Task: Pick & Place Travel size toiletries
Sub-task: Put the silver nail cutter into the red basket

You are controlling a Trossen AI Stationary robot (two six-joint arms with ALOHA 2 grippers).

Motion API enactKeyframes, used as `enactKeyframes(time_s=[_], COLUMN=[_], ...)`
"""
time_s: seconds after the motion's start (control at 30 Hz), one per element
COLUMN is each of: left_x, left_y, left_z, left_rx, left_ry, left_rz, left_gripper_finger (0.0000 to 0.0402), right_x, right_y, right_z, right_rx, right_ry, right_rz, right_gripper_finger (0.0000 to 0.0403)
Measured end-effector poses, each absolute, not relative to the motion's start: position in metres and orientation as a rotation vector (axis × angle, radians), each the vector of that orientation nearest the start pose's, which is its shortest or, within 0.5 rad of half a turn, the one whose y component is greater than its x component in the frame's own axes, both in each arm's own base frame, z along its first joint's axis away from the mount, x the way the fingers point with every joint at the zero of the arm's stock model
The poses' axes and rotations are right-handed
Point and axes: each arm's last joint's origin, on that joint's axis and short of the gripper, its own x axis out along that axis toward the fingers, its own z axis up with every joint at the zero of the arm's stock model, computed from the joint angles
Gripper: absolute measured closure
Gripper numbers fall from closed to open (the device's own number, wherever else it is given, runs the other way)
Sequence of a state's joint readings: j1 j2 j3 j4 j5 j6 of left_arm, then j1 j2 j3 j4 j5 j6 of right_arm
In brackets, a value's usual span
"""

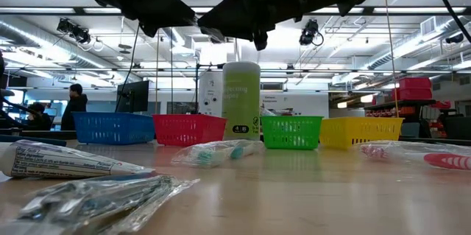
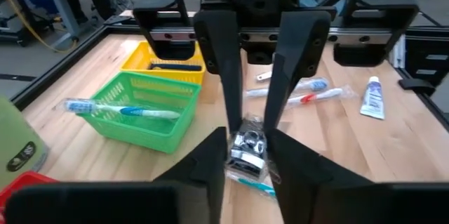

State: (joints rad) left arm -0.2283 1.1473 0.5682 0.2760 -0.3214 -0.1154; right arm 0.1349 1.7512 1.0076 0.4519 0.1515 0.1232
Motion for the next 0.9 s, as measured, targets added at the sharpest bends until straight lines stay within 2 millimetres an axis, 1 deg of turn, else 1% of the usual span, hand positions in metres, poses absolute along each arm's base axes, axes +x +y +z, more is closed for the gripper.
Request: enactKeyframes(time_s=[0.13, 0.23, 0.37, 0.5, 0.57, 0.7, 0.8, 0.9], left_x=[0.236, 0.236, 0.235, 0.232, 0.230, 0.227, 0.228, 0.229], left_y=[-0.046, -0.046, -0.046, -0.045, -0.043, -0.033, -0.021, -0.003], left_z=[0.232, 0.232, 0.227, 0.220, 0.217, 0.214, 0.216, 0.217], left_rx=[-0.036, -0.037, -0.046, -0.074, -0.076, -0.048, -0.064, -0.116], left_ry=[0.289, 0.290, 0.335, 0.406, 0.434, 0.436, 0.399, 0.367], left_rz=[0.083, 0.084, 0.091, 0.132, 0.200, 0.400, 0.540, 0.670], left_gripper_finger=[0.0329, 0.0330, 0.0319, 0.0329, 0.0334, 0.0333, 0.0328, 0.0328], right_x=[0.378, 0.378, 0.378, 0.378, 0.377, 0.375, 0.373, 0.372], right_y=[0.047, 0.046, 0.044, 0.041, 0.039, 0.036, 0.035, 0.035], right_z=[0.214, 0.214, 0.214, 0.212, 0.209, 0.205, 0.202, 0.199], right_rx=[0.078, 0.081, 0.082, 0.064, 0.037, 0.006, -0.007, -0.014], right_ry=[0.289, 0.289, 0.284, 0.313, 0.333, 0.382, 0.414, 0.444], right_rz=[-0.030, -0.036, -0.046, -0.060, -0.101, -0.194, -0.220, -0.220], right_gripper_finger=[0.0327, 0.0316, 0.0288, 0.0254, 0.0238, 0.0216, 0.0207, 0.0204])
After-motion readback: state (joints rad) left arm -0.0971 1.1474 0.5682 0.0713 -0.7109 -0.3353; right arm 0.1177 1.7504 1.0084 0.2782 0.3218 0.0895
